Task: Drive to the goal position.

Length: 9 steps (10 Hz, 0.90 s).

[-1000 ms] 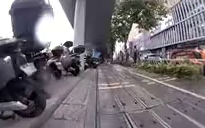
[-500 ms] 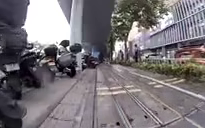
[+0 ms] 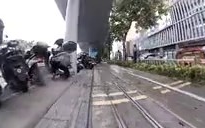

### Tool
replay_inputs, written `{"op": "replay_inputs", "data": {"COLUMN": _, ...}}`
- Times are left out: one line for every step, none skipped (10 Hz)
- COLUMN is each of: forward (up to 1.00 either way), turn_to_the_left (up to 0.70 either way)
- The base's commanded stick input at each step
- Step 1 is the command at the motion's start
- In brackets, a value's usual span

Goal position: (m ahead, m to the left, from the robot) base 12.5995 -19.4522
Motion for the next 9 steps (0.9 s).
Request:
{"op": "replay_inputs", "data": {"forward": 0.7, "turn_to_the_left": 0.0}}
{"op": "replay_inputs", "data": {"forward": 0.7, "turn_to_the_left": 0.0}}
{"op": "replay_inputs", "data": {"forward": 0.7, "turn_to_the_left": 0.0}}
{"op": "replay_inputs", "data": {"forward": 0.7, "turn_to_the_left": 0.0}}
{"op": "replay_inputs", "data": {"forward": 0.7, "turn_to_the_left": 0.0}}
{"op": "replay_inputs", "data": {"forward": 0.7, "turn_to_the_left": 0.0}}
{"op": "replay_inputs", "data": {"forward": 0.7, "turn_to_the_left": 0.0}}
{"op": "replay_inputs", "data": {"forward": 0.7, "turn_to_the_left": 0.0}}
{"op": "replay_inputs", "data": {"forward": 0.7, "turn_to_the_left": 0.0}}
